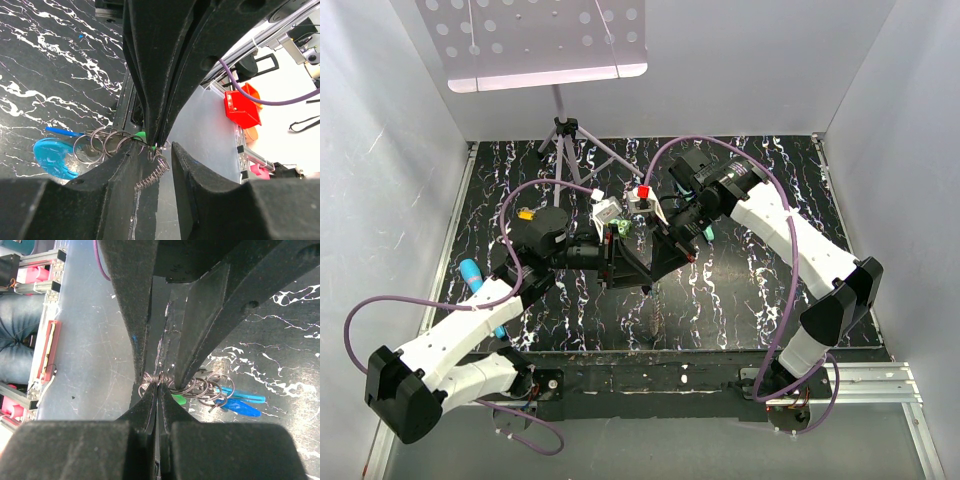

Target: Put the keys on the keyring

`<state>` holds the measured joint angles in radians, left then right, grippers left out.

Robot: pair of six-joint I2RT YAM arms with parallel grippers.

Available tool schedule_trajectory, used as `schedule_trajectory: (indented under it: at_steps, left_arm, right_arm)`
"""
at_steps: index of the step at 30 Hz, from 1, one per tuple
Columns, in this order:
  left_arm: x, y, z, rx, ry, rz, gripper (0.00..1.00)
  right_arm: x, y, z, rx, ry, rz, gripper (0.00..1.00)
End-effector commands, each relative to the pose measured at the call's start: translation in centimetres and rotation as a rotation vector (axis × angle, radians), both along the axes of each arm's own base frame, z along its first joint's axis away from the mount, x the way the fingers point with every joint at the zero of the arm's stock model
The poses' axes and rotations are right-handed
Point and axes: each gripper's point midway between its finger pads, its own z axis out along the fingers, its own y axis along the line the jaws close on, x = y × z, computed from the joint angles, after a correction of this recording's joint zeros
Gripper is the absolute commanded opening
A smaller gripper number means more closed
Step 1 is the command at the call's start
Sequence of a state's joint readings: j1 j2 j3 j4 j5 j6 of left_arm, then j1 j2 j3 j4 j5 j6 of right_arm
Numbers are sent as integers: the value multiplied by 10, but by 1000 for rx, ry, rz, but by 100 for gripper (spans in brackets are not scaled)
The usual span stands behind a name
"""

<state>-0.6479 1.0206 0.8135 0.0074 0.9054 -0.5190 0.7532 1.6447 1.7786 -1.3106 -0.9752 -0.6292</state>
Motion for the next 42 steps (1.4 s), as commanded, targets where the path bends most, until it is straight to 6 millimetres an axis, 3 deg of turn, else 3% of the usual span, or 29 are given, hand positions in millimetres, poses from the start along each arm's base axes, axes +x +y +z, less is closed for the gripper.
schedule_trajectory:
  at_steps: [1, 10, 14, 31, 36, 42]
  left_arm:
    - [1, -2, 12, -17, -39, -3, 31]
    - [-1, -2, 12, -17, -44, -16, 17]
    - [-4, -2, 12, -18, -41, -35, 0]
    - [2, 7, 26, -80, -90, 88, 0]
    - [3, 11, 33, -125, -104, 137, 0]
    - [4, 13, 42, -203, -105, 173, 0]
  right_arm:
    - [-4, 6, 20, 65, 11, 17, 1]
    - [-4, 5, 19, 62, 13, 16, 1]
    - [-4, 6, 19, 65, 11, 17, 1]
    - [-2, 7, 23, 67, 7, -7, 1]
    - [1, 5, 32, 87, 4, -24, 23]
    - [9, -1, 46, 114, -17, -63, 37]
